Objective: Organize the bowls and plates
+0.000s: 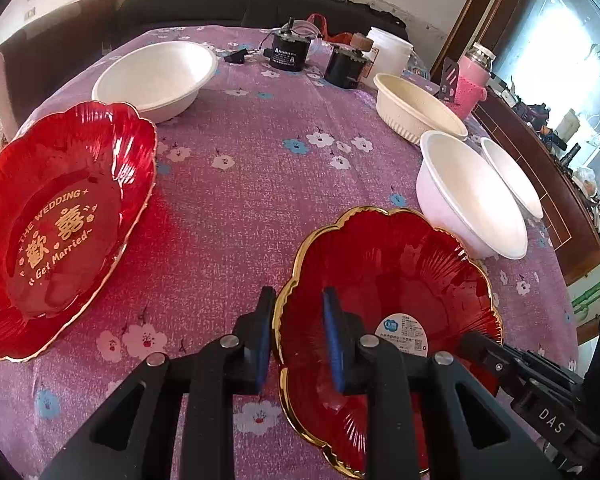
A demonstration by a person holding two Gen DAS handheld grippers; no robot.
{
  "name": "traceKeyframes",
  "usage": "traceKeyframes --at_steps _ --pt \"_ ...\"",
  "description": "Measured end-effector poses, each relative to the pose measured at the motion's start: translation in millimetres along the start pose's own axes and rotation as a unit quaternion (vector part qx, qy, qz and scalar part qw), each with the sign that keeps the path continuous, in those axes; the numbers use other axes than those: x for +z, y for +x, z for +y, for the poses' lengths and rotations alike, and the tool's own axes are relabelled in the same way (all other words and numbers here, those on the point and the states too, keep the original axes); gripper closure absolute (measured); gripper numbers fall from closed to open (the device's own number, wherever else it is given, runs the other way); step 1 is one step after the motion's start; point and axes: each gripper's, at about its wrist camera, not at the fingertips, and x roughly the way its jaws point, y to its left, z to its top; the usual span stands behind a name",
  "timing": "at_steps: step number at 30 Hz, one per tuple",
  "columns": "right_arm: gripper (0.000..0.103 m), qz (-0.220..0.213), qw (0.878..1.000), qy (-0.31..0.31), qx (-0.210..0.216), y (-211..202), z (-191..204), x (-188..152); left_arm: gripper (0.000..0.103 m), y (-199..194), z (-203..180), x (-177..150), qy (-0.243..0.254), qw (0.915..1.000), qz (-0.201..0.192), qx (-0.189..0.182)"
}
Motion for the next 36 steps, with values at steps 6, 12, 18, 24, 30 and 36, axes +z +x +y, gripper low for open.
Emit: traceKeyframes --at_steps 6,12,18,24,30,36 --pt "0.090 -0.026 0.999 -0.012 0.017 -22 12 -4 0.081 -35 11 -6 -0.024 0.9986 -0.037 -0.029" --pt "0.090 -0.047 0.997 -0.041 0.035 -42 42 4 0.081 -77 30 -1 -0.052 0.9943 -0.085 -0.039" --pt "0.090 -0.046 0.994 -0.067 0.072 -35 90 26 0.080 -112 71 16 -0.085 0.9876 -0.131 -0.019" --pt "0.090 -0.036 0.989 -0.114 0.091 -8 154 48 0.080 -127 127 30 -0.134 0.9784 -0.157 0.012" --pt "0.090 -0.005 0.985 -0.139 0.100 38 199 61 0.080 -111 178 39 -0.178 0.9717 -0.151 0.033" --pt "0.090 0.024 0.984 -0.152 0.086 89 219 72 0.080 -72 214 44 -0.208 0.9699 -0.118 0.045"
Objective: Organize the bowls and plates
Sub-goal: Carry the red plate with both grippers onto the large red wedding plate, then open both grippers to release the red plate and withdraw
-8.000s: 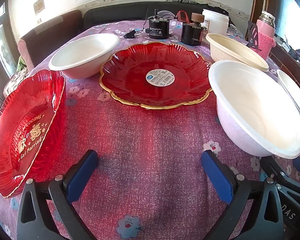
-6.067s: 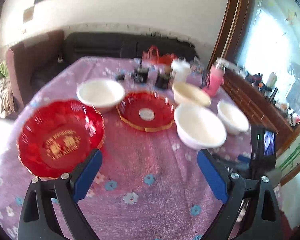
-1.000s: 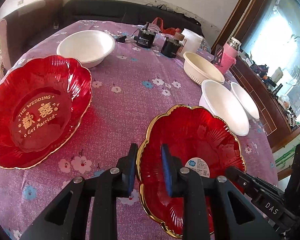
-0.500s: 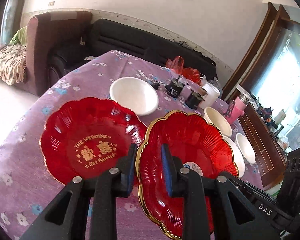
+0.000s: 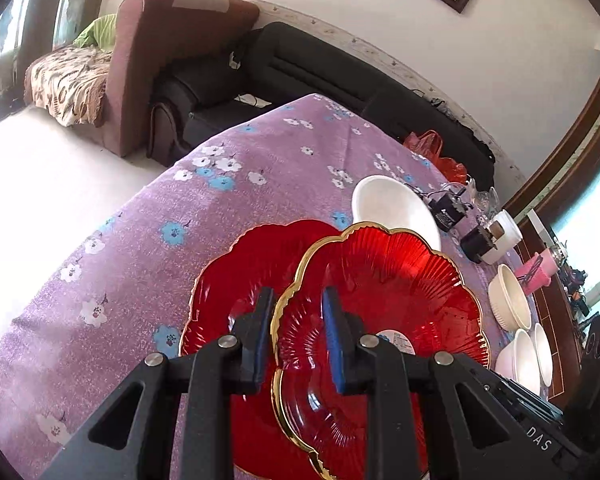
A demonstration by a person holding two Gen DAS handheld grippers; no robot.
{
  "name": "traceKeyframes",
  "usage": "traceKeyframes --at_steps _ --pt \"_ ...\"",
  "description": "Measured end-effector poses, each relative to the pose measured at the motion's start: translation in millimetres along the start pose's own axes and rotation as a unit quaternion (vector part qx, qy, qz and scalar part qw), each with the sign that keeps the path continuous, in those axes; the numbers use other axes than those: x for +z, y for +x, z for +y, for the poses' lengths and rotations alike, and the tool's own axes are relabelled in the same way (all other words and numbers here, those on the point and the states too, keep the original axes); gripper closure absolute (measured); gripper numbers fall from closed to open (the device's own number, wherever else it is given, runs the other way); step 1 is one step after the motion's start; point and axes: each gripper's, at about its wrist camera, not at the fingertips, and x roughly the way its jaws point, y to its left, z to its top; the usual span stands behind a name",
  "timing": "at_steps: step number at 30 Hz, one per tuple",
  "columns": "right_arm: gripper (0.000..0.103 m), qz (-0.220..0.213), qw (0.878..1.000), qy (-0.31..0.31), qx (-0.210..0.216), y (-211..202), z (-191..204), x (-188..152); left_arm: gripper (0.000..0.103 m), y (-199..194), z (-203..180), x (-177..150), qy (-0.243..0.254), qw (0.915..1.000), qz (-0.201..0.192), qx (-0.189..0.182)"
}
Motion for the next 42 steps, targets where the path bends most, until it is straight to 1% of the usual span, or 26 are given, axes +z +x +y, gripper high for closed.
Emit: traceKeyframes --at_steps 4,7,10,13,15,16,17,18,20,21,22,23,26,28,30,31,33,39,42 --pt "0.090 0.025 1.000 0.003 -0.006 26 -4 -1 0.080 19 13 0 -0.018 0.9996 0.021 0.008" --pt "0.090 0.036 0.999 0.003 -0.003 40 -3 -1 0.080 20 14 2 -0.015 0.9995 0.017 0.022" --pt "0.090 0.040 0.999 0.000 0.001 47 -1 0 0.077 20 17 4 -0.027 0.9993 0.016 0.017" --pt "0.089 0.041 0.999 -0.005 0.000 51 0 2 0.069 19 18 4 -0.033 0.9991 0.021 0.014" --pt "0.089 0.043 0.999 -0.006 0.003 52 -1 3 0.058 14 16 5 -0.032 0.9992 0.019 0.016" --pt "0.089 0.046 0.999 -0.008 0.004 53 -1 4 0.057 11 14 6 -0.032 0.9993 0.015 0.015" --pt "0.089 0.048 0.999 -0.012 -0.001 54 1 4 0.052 8 13 6 -0.031 0.9993 0.014 0.016" --pt "0.089 0.047 0.999 -0.016 -0.003 55 2 4 0.045 4 12 6 -0.032 0.9992 0.011 0.020" --pt "0.089 0.054 0.998 -0.022 -0.009 58 5 5 0.040 -9 12 7 -0.031 0.9992 -0.009 0.023" --pt "0.088 0.055 0.998 -0.028 -0.015 59 7 5 0.036 -15 10 7 -0.026 0.9991 -0.019 0.029" --pt "0.088 0.051 0.997 -0.038 -0.031 59 10 5 0.033 -22 9 8 -0.022 0.9987 -0.028 0.036" --pt "0.087 0.052 0.997 -0.041 -0.032 60 11 5 0.029 -29 9 8 -0.020 0.9984 -0.037 0.038" --pt "0.087 0.050 0.998 -0.026 -0.030 59 8 6 0.026 -49 7 7 -0.017 0.9976 -0.057 0.036" --pt "0.078 0.047 0.999 -0.022 -0.017 57 7 6 0.026 -60 4 5 -0.014 0.9971 -0.068 0.033" --pt "0.057 0.035 0.999 -0.019 -0.015 52 8 6 0.024 -70 1 2 -0.008 0.9966 -0.076 0.031" --pt "0.055 0.028 0.999 -0.017 -0.009 48 9 5 0.023 -74 -2 1 -0.006 0.9964 -0.079 0.030" --pt "0.046 0.019 1.000 -0.012 -0.002 40 11 4 0.022 -82 -8 -2 -0.002 0.9958 -0.087 0.028" --pt "0.046 -0.030 0.999 -0.020 -0.002 1 11 0 0.022 -103 -29 -16 0.024 0.9931 -0.111 0.030" --pt "0.046 -0.068 0.997 -0.041 -0.022 -30 10 -7 0.021 -115 -45 -25 0.044 0.9893 -0.134 0.038"
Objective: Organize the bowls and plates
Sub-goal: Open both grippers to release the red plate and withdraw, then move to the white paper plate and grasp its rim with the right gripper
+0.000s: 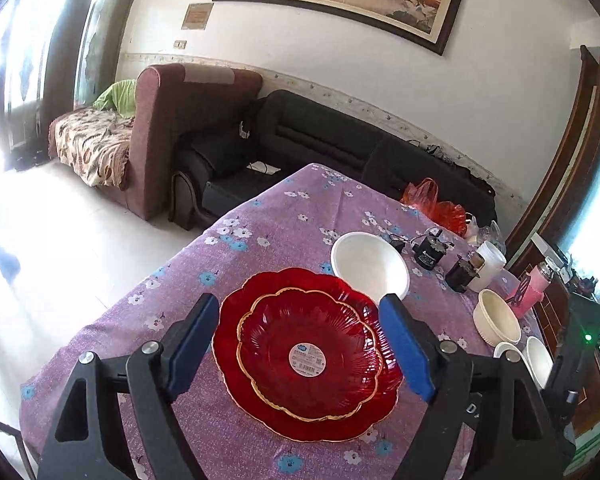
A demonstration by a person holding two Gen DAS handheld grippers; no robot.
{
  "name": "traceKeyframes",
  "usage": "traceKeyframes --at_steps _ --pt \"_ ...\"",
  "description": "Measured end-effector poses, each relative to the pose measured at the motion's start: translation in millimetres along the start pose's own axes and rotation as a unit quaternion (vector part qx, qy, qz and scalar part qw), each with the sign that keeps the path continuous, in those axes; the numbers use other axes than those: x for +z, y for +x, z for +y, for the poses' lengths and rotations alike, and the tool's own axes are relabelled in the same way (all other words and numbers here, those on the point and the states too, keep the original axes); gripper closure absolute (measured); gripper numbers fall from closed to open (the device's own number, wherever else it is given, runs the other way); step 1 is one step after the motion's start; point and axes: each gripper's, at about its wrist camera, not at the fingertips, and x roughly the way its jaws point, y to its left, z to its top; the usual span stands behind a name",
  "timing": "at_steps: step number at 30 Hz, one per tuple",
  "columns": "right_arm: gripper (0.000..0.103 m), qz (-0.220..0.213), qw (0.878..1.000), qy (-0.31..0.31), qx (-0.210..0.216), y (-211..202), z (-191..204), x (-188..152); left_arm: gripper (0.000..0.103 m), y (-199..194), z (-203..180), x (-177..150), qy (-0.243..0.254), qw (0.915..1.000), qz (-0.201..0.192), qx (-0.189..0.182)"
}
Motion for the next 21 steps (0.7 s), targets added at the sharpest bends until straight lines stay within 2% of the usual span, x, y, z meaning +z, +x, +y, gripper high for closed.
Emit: traceKeyframes --at_steps 2,4,6,7,8,11,21 --pt "0.045 -0.041 0.998 -0.020 -0.031 -28 -4 -6 0.014 -10 -12 -3 0.014 0.9997 -0.020 0.007" --pt "0.034 -0.092 0.992 -0.039 -0.076 -57 -10 -15 0.008 -18 -25 -6 0.027 0.9987 -0.040 0.018" --pt "0.007 -0.139 0.983 -0.040 -0.110 -83 -21 -25 0.003 -26 -40 -9 0.041 0.9976 -0.054 0.017" --pt "0.004 -0.158 0.980 -0.032 -0.120 -95 -31 -30 0.003 -28 -48 -11 0.048 0.9971 -0.057 0.012" --pt "0.002 -0.168 0.977 -0.020 -0.128 -105 -43 -34 0.001 -29 -55 -12 0.054 0.9969 -0.058 0.007" --pt "0.002 -0.159 0.976 0.025 -0.148 -124 -87 -39 0.000 -27 -78 -20 0.072 0.9965 -0.040 -0.009" --pt "0.002 -0.173 0.942 0.149 -0.246 -190 -222 -66 0.000 -1 -141 -46 0.126 0.9917 0.011 -0.025"
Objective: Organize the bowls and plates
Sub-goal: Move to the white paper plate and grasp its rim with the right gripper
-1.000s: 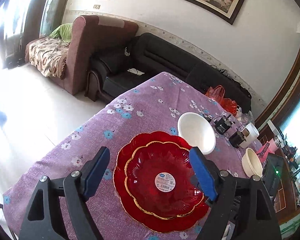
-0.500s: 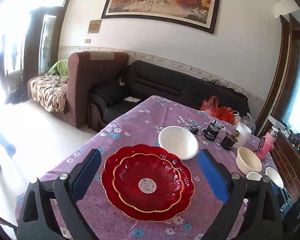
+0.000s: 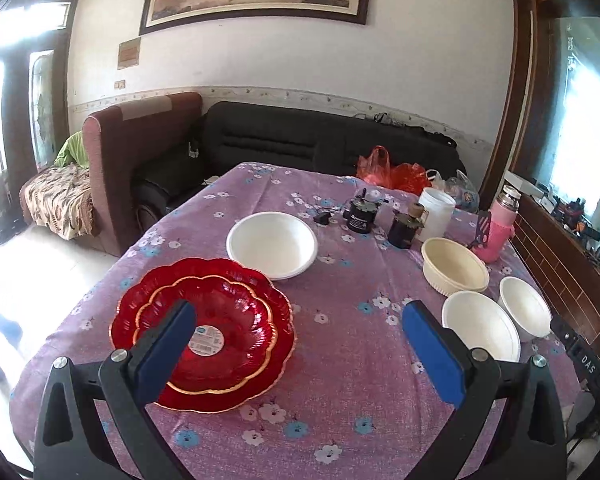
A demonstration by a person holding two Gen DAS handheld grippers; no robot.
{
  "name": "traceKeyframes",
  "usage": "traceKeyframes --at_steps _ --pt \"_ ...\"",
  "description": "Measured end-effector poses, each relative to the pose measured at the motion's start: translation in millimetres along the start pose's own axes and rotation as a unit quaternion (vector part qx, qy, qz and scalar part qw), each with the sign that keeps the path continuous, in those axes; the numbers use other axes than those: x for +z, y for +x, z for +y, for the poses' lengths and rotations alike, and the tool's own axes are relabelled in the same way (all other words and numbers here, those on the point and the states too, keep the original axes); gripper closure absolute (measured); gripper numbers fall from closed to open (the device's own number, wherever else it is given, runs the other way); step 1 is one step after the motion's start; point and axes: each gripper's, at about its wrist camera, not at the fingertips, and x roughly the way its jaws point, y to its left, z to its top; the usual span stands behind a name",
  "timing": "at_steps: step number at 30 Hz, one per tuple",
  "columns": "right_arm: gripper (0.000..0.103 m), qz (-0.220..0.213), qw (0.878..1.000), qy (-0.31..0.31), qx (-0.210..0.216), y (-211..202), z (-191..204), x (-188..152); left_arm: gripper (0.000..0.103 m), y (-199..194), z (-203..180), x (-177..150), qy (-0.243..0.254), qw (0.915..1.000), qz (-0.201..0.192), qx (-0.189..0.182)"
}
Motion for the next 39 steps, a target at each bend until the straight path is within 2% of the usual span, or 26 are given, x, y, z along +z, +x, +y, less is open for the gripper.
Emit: traceKeyframes --at_steps 3,7,12,15,19,24,29,32,34,36,39 --pt "0.002 0.006 0.999 0.046 -0.013 12 -34 6 0.000 7 -24 1 0.025 0.9996 0.004 -0.011" --pt "0.002 0.029 0.995 0.094 0.012 31 -55 8 0.000 20 -46 5 0.055 0.9979 0.027 -0.020" --pt "0.003 0.035 0.996 0.077 0.024 34 -46 -2 0.000 16 -14 41 0.019 0.9998 0.007 -0.005" --pt "0.002 0.030 0.998 0.059 0.024 26 -34 1 0.000 28 18 70 0.000 0.9998 0.017 0.004" --pt "0.002 0.022 0.997 0.024 0.070 13 3 22 0.000 58 59 97 -0.030 0.9978 0.059 0.001" --pt "0.002 0.048 0.990 -0.012 0.135 19 70 51 0.000 91 98 117 -0.058 0.9935 0.097 0.002" --pt "0.002 0.088 0.977 -0.060 0.186 52 150 70 0.000 132 125 130 -0.074 0.9872 0.141 -0.008" --pt "0.003 0.140 0.966 -0.071 0.207 91 194 67 0.000 164 136 127 -0.087 0.9812 0.172 -0.016" --pt "0.009 0.178 0.958 -0.068 0.215 122 217 58 0.000 183 139 122 -0.091 0.9780 0.187 -0.020" --pt "0.028 0.216 0.949 -0.060 0.222 150 235 46 0.000 207 141 114 -0.096 0.9733 0.207 -0.029" --pt "0.033 0.258 0.937 -0.041 0.231 186 254 26 0.000 237 142 108 -0.098 0.9687 0.226 -0.034"
